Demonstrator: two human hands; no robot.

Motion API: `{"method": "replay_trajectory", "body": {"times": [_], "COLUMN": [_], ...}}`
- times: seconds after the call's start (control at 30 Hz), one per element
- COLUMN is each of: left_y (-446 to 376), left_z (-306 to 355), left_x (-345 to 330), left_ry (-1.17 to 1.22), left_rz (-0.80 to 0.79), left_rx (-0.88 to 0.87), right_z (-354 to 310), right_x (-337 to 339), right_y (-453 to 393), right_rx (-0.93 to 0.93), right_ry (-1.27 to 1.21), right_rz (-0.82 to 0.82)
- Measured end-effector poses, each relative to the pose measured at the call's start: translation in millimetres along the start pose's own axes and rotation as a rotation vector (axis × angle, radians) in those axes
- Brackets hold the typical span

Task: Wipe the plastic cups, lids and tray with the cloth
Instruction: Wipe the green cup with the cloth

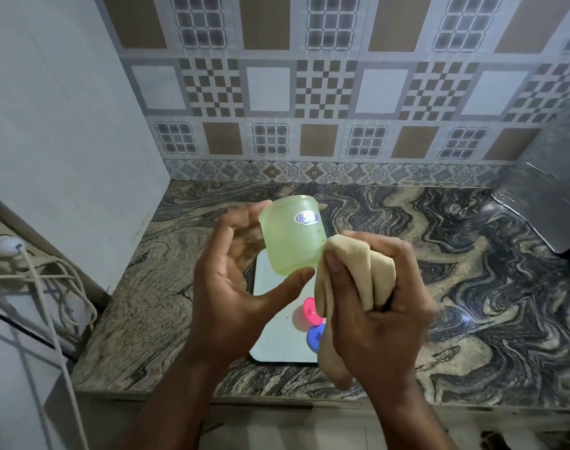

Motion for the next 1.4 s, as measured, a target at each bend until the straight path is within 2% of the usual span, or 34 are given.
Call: {"method": "replay_trajectory", "body": {"times": [0.1, 0.2, 0.33, 0.47, 0.6, 0.73, 1.07, 1.23, 1.3, 1.4], "left_y": [-3.2, -2.5, -2.8, 1.7, 3.2, 6.0, 4.3, 7.9, 9.3, 12.5], "left_z": [3.1, 7.1, 4.9, 2.2, 2.0, 2.1, 12.1, 15.6, 17.3, 15.5], "left_x": [5.7, 3.4, 3.3, 1.5, -3.3, -8.4, 1.7, -0.6, -0.9, 0.0], "left_ry": [-0.197, -0.241, -0.166, -0.04, 0.062, 0.124, -0.481, -0.583, -0.596, -0.447], "left_rz": [0.006, -0.036, -0.049, -0.033, 0.014, -0.031, -0.049, -0.063, -0.062, -0.06], "left_rx": [-0.049, -0.105, -0.142, -0.046, -0.022, -0.035, -0.075, -0.086, -0.114, -0.142], "right_z": [0.5, -4.0, 0.8, 13.2, 9.8, 2.8, 2.9, -5.7, -2.7, 10.9], "right_x": [5.1, 6.5, 6.9, 11.4, 8.1, 3.9, 10.7, 2.5, 2.7, 7.8], "right_y": [-6.5, -17.7, -36.1, -38.1, -15.9, -0.6, -2.0, -9.7, -14.6, -23.9], "right_rx": [0.013, 0.031, -0.018, -0.092, -0.067, -0.037, 0.002, 0.098, 0.077, -0.019], "right_ry": [0.033, 0.063, 0.043, 0.0, -0.079, -0.069, 0.043, 0.199, 0.217, 0.16], "right_rz": [-0.014, -0.054, -0.077, -0.042, 0.003, 0.042, -0.038, -0.213, -0.198, -0.104]}}
Point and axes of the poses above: each hand's wrist, its own y-axis away from the middle knuckle, its own x-axis out of the back of the hand, z = x × y, the point moved 4 cm from there along -y, towards the middle knuckle, and after that the axes turned 11 degrees about -z, right-handed, at the moved point
